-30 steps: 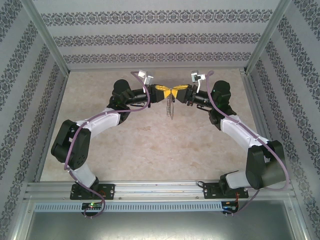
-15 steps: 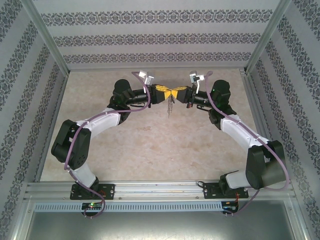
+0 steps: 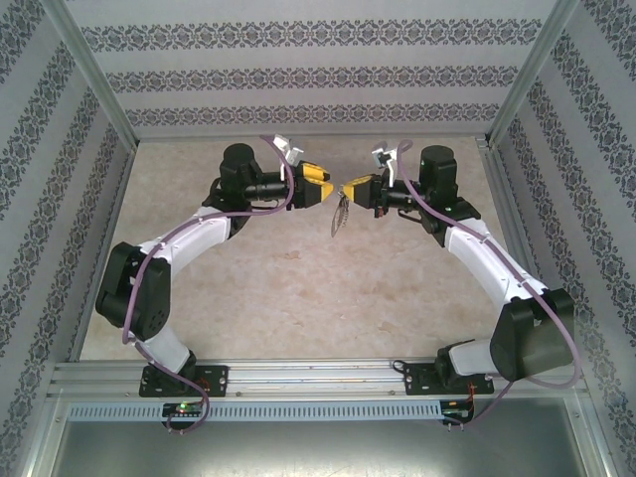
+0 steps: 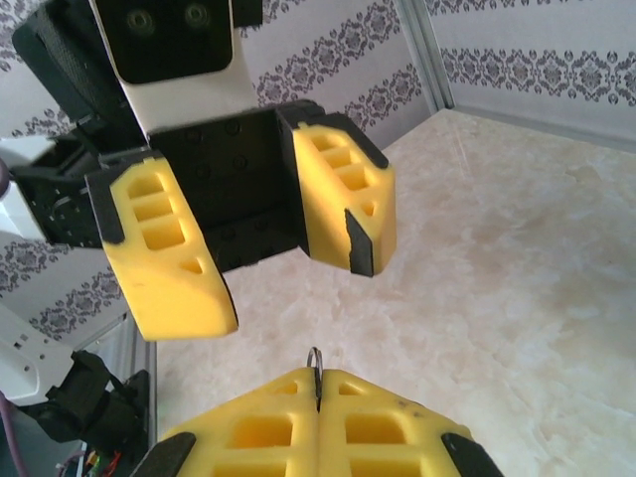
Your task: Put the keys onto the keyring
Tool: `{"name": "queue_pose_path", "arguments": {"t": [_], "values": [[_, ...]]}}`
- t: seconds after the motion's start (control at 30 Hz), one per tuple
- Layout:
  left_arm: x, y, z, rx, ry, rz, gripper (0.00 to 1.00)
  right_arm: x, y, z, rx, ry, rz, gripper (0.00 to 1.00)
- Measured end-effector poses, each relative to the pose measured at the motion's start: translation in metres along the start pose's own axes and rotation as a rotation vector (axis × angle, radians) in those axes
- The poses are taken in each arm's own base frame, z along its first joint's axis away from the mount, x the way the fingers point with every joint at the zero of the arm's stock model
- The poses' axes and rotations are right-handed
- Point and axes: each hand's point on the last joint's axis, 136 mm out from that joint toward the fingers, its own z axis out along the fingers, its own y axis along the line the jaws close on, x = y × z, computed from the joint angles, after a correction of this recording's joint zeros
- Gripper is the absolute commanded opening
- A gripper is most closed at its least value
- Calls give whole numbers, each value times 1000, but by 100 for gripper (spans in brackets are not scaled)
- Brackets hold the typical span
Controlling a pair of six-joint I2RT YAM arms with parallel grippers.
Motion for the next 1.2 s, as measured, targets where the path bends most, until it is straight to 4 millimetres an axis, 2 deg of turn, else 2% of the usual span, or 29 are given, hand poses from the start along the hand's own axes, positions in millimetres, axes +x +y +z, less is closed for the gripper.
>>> {"name": "queue_pose_path", "arguments": {"t": [0.4,0.63,0.9,1.07,1.2], "values": [[13,-9,2,48,75,-23,47,4,2,0,-8,20,10,0],[11,-20,10,83,85,-15,47,4,3,0,-12,20,9,0],[15,-22,19,106,97,-21,44,4,3,0,-12,20,9,0],[17,-22,20,114,102,-26,37,4,3,0,-12,20,9,0],[17,-22,20,116,102,-25,26,4,4,0,-20,21,9,0]]}}
